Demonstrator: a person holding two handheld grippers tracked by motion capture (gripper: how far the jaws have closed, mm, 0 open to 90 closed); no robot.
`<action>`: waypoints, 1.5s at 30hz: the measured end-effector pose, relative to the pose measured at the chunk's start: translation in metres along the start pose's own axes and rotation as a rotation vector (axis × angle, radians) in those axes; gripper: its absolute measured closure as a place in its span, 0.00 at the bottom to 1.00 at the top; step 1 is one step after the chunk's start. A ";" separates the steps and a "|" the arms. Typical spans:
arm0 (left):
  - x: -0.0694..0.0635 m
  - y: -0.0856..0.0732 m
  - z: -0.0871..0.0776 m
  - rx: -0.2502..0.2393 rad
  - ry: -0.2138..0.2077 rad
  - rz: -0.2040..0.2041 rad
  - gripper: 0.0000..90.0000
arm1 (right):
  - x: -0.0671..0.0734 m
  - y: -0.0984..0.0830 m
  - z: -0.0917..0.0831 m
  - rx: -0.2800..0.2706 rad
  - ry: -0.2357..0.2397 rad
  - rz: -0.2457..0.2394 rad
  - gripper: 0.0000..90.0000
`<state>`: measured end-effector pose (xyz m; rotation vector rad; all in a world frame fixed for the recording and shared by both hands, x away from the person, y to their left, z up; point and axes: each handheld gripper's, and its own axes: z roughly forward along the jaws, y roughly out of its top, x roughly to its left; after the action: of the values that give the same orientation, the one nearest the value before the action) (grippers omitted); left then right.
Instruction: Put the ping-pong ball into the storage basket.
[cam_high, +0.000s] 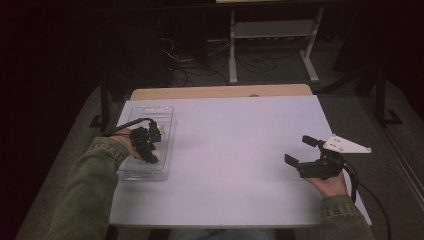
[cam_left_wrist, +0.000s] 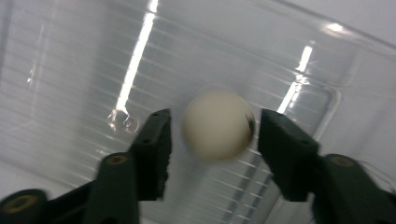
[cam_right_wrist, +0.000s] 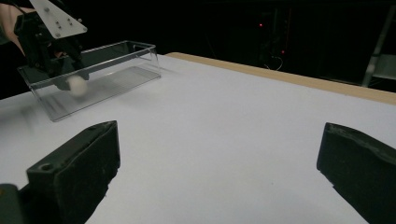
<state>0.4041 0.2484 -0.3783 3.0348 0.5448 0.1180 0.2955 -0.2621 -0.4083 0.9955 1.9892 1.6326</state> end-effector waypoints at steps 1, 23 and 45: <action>0.000 0.000 0.000 -0.001 -0.006 -0.006 0.41 | 0.000 0.000 0.000 0.001 0.001 0.000 0.00; 0.007 -0.014 -0.020 -0.066 0.094 -0.106 0.00 | 0.000 -0.001 0.001 0.016 0.004 0.001 0.00; -0.010 -0.042 -0.047 -0.286 0.172 -0.147 0.00 | 0.001 -0.001 0.001 0.016 0.005 0.000 0.00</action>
<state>0.3767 0.2860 -0.3352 2.7125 0.6946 0.4147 0.2955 -0.2609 -0.4089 0.9982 2.0083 1.6231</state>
